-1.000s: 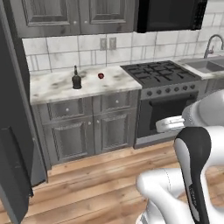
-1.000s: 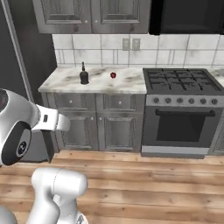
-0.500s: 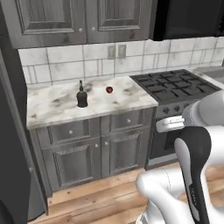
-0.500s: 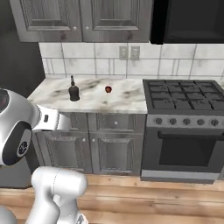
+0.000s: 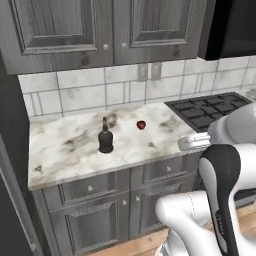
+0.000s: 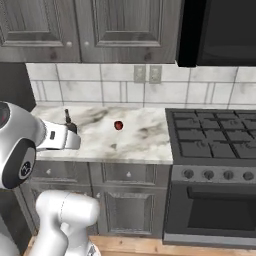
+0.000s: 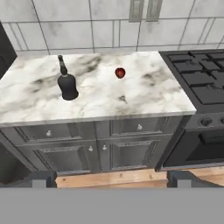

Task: Place the liquor on the top shelf of the fridge to keep it out of children's reach, and place the lemon and apple on lower shelves for easy access.

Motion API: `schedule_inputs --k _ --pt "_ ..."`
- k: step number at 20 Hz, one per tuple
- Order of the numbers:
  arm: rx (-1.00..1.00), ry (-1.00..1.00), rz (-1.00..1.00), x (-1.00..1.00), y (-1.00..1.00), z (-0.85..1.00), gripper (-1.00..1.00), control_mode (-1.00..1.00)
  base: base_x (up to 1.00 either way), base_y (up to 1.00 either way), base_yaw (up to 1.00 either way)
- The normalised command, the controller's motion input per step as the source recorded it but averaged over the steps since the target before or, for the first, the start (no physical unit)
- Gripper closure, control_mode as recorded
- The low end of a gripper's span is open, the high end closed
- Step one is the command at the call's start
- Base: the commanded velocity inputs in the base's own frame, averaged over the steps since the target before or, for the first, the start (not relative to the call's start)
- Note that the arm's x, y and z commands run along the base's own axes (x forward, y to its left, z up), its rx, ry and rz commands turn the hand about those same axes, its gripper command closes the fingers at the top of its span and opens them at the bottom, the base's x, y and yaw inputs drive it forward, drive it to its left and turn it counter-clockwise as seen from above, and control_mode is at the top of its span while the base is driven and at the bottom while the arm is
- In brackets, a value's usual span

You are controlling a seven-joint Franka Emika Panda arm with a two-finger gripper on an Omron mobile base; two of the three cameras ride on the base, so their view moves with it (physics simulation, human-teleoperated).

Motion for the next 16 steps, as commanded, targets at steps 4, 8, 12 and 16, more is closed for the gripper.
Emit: schedule_inputs --k 4,8,12,16 --pt "0.0 0.0 0.0 0.0 0.0 0.0 -1.0 1.0 0.97 -0.22 0.0" --pt "0.0 0.0 0.0 0.0 0.0 0.0 -1.0 1.0 0.76 -0.26 0.0" --pt "0.01 0.0 0.0 0.13 -0.09 -0.05 -1.0 -1.0 0.42 -0.22 0.0" --pt "0.01 0.04 0.0 0.44 -0.35 -0.19 -1.0 -1.0 0.0 0.0 0.0"
